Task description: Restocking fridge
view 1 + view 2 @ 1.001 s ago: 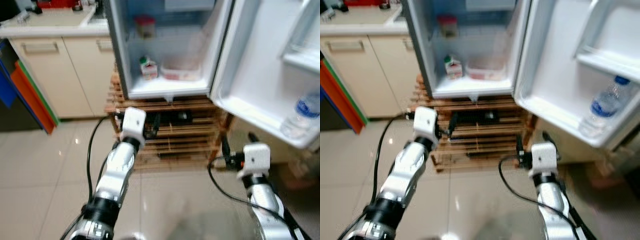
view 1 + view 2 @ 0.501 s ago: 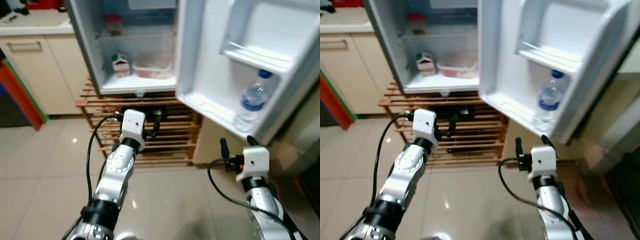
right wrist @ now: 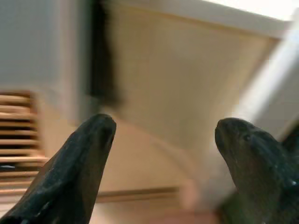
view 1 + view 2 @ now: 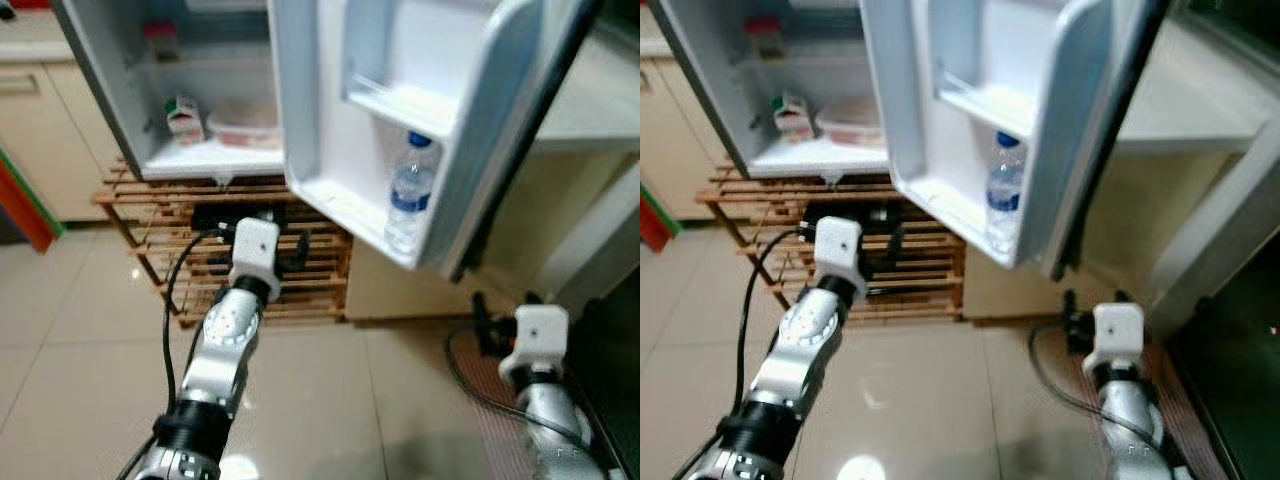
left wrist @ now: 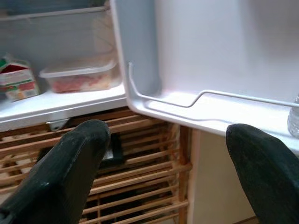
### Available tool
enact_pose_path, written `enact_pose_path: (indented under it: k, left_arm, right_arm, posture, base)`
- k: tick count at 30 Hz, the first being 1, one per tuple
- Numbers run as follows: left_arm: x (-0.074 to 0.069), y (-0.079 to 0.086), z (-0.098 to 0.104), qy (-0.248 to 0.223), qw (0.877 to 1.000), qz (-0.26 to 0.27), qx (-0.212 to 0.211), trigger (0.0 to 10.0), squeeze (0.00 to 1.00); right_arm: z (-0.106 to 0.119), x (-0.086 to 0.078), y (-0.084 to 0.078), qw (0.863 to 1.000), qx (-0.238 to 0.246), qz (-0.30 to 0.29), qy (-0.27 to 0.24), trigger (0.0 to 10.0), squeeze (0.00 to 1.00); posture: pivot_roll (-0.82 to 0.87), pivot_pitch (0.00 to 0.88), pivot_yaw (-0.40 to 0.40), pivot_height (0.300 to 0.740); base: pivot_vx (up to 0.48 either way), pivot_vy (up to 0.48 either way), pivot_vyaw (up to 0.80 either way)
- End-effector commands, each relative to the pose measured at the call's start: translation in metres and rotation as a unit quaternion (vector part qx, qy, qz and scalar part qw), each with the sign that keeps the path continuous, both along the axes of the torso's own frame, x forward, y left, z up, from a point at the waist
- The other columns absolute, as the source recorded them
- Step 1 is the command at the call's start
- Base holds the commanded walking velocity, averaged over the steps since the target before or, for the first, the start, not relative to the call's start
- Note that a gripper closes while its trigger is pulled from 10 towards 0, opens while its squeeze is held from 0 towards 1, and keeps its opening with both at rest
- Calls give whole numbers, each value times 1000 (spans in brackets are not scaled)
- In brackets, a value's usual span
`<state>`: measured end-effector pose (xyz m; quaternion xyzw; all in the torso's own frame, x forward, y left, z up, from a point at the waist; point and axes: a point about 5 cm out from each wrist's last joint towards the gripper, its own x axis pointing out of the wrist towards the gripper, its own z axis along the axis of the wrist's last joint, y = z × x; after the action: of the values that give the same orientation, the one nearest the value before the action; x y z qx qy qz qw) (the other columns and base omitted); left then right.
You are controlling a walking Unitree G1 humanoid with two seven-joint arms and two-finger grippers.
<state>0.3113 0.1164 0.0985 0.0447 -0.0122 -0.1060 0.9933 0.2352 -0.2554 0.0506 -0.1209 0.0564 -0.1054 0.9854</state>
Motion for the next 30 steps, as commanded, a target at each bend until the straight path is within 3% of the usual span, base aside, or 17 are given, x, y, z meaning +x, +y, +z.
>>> enact_pose_path:
  k: [1, 7, 8, 13, 17, 23, 30]
  left_arm:
    - [-1, 7, -1, 0, 1000, 11, 2, 10000, 0]
    - [-7, 11, -9, 13, 1000, 3, 11, 10000, 0]
    - [-15, 24, -36, 66, 997, 14, 40, 10000, 0]
    - [-34, 44, -69, 115, 988, 20, 102, 10000, 0]
    - [-47, 56, -75, 130, 986, 34, 102, 10000, 0]
    - [-71, 57, -88, 143, 982, 21, 119, 10000, 0]
    - [-86, 58, -93, 155, 980, 25, 122, 10000, 0]
  right_arm:
    - [-3, 4, -9, 1000, -3, -20, 14, 10000, 0]
    - [4, 24, -35, 996, -53, -58, 30, 10000, 0]
    - [10, 38, -42, 995, -66, -69, 34, 10000, 0]
    - [23, 61, -50, 992, -89, -76, 43, 10000, 0]
    - [37, 74, -53, 989, -116, -77, 40, 10000, 0]
    - [58, 94, -57, 984, -155, -76, 44, 10000, 0]
    - [70, 93, -78, 977, -176, -106, 55, 10000, 0]
  posture:
    - [15, 11, 24, 740]
    - [37, 35, 29, 740]
    - [50, 61, 30, 740]
    - [83, 107, 23, 740]
    - [114, 177, 18, 740]
    - [131, 236, 7, 740]
    - [128, 278, -11, 740]
  base:
    - [0, 0, 0]
    - [0, 0, 0]
    - [0, 0, 0]
    - [0, 0, 0]
    - [0, 0, 0]
    - [0, 0, 0]
    - [0, 0, 0]
